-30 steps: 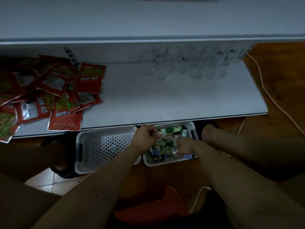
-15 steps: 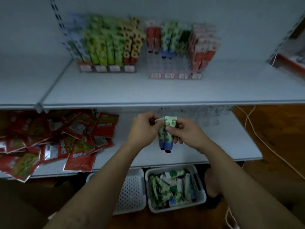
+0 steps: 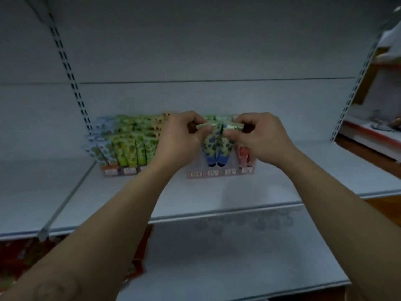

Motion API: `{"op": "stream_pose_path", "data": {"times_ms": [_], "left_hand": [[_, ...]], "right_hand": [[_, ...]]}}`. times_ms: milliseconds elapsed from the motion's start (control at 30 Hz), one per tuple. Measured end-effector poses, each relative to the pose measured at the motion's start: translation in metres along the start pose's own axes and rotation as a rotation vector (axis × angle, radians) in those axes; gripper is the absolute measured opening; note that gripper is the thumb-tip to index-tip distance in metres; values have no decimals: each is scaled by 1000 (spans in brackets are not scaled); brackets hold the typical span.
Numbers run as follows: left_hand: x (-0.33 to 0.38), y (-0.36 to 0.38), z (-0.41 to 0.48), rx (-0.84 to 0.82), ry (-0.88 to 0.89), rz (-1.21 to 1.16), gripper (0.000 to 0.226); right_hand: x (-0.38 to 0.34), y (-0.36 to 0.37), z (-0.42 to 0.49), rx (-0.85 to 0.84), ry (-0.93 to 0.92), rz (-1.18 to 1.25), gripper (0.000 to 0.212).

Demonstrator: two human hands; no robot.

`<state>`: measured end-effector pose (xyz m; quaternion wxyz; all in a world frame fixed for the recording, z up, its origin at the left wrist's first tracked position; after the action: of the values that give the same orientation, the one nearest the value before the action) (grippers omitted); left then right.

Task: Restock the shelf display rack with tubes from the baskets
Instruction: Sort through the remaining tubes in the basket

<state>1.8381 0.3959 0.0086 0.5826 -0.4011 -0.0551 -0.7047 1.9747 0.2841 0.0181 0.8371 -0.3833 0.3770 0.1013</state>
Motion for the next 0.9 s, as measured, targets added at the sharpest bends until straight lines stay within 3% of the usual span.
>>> {"op": "stream_pose_path", "data": {"times_ms": [167, 333, 567, 700, 900], "left_hand": [[-12, 8, 34, 35, -5, 89, 8], [-41, 34, 48, 13, -13, 97, 9], [-60, 53, 51, -25, 110, 223, 16], [-58, 57, 57, -84, 185, 305, 15], [-66, 63, 55, -87, 180, 247, 14]], "right_hand": [[11, -4, 43, 63, -67, -79, 13], [33, 35, 79, -10, -79, -257, 21], [34, 60, 91, -26, -211, -503, 17], [31, 64, 93, -3, -252, -512, 21], [36, 68, 99, -68, -209, -467, 20]]}}
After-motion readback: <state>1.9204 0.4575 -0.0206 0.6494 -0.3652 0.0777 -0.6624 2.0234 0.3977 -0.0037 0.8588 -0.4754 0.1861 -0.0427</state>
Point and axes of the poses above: each hand's wrist, its own z-axis towards the middle knuckle, its own y-axis out of the palm, x = y × z, the point moved 10 cm from there along z, towards the middle knuckle, and after that the axes turned 8 degrees about y, right-handed, at the moved point
